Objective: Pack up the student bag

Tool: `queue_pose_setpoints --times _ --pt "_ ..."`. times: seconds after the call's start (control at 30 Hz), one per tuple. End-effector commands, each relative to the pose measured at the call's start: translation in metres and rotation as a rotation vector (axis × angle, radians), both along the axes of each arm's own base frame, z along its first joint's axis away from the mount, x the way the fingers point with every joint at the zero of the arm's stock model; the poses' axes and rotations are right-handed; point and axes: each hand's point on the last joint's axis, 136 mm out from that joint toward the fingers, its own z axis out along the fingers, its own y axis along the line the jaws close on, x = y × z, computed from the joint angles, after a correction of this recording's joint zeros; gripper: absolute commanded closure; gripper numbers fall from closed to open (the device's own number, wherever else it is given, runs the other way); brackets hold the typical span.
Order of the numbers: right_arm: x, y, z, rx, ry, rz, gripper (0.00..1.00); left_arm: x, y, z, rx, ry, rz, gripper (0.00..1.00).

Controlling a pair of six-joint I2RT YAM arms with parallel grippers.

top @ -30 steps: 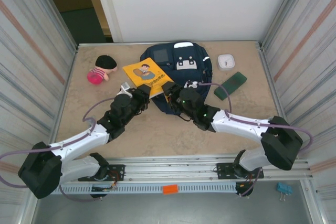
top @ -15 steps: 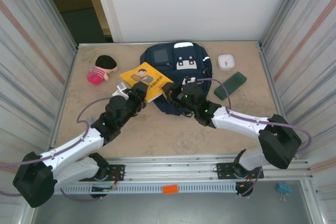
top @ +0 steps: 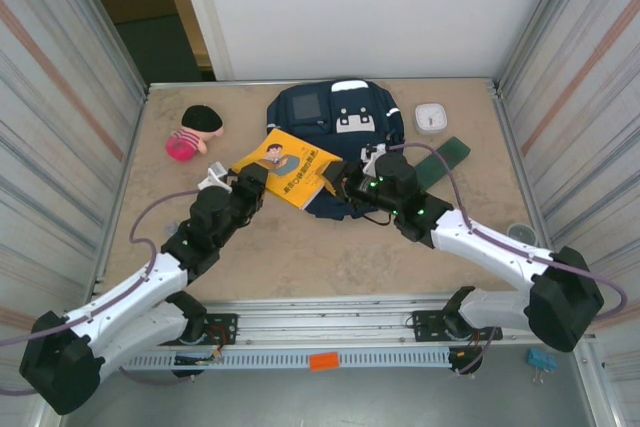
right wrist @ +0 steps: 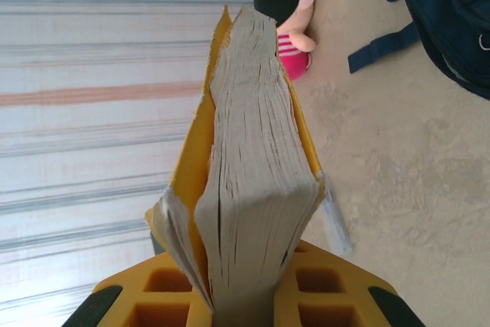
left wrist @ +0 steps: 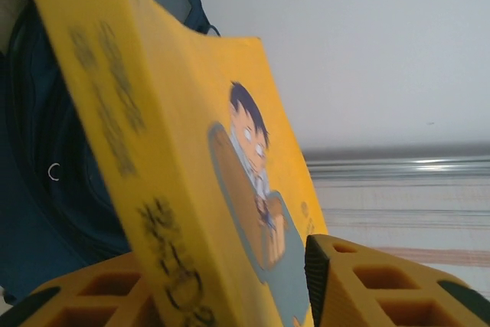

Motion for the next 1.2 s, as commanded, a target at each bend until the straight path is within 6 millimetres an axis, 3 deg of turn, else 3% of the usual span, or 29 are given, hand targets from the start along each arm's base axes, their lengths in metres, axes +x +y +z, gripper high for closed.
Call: queue_pose_setpoints --times 0.0,0.07,0.13,0.17,0.23,0.27,0.3,0.5,0.67,0.87,0.93,1.07,1.1,1.17 --pt "-0.011 0.000 0.024 0.049 -0.062 0.087 0.93 0.004 0.009 0.003 0.033 -0.026 0.037 0.56" --pt "-0.012 0.002 0.028 0.058 -0.060 0.110 0.92 0.007 0.004 0.005 0.019 -0.033 0.024 0.62" --pt "-0.012 0.003 0.029 0.066 -0.061 0.117 0.91 0.009 -0.001 0.005 -0.004 -0.030 0.009 0.76" --pt "-0.011 0.003 0.030 0.067 -0.063 0.112 0.88 0.010 -0.003 0.005 -0.018 -0.024 0.002 0.86" --pt "-0.009 0.002 0.029 0.065 -0.059 0.085 0.71 0.012 -0.008 0.006 -0.054 -0.015 -0.008 1.00" --pt "-0.008 0.002 0.029 0.066 -0.061 0.063 0.60 0.013 -0.009 0.007 -0.074 -0.016 -0.006 1.00" --pt "-0.008 0.003 0.031 0.069 -0.067 0.048 0.56 0.014 -0.011 0.008 -0.090 -0.018 -0.005 1.00" --pt "-0.007 0.014 0.038 0.126 -0.084 -0.029 0.55 0.018 -0.021 0.025 -0.133 -0.045 -0.027 1.00" --pt "-0.008 0.029 0.033 0.147 -0.067 -0.038 0.56 0.018 -0.031 0.027 -0.147 -0.050 -0.050 1.00" --pt "-0.002 0.029 0.019 0.111 -0.044 -0.060 0.59 0.016 -0.039 0.029 -0.149 -0.049 -0.079 1.00" --pt "0.000 0.027 0.018 0.097 -0.059 -0.065 0.67 0.016 -0.040 0.030 -0.138 -0.057 -0.085 1.00" --pt "0.006 0.014 0.016 0.032 -0.102 -0.082 0.93 0.015 -0.039 0.022 -0.090 -0.042 -0.090 1.00" --pt "0.009 0.007 0.014 0.011 -0.112 -0.090 0.97 0.014 -0.038 0.019 -0.074 -0.039 -0.090 0.95" --pt "0.013 -0.012 0.005 -0.051 -0.105 -0.110 1.00 0.014 -0.035 0.016 -0.006 -0.048 -0.086 0.73"
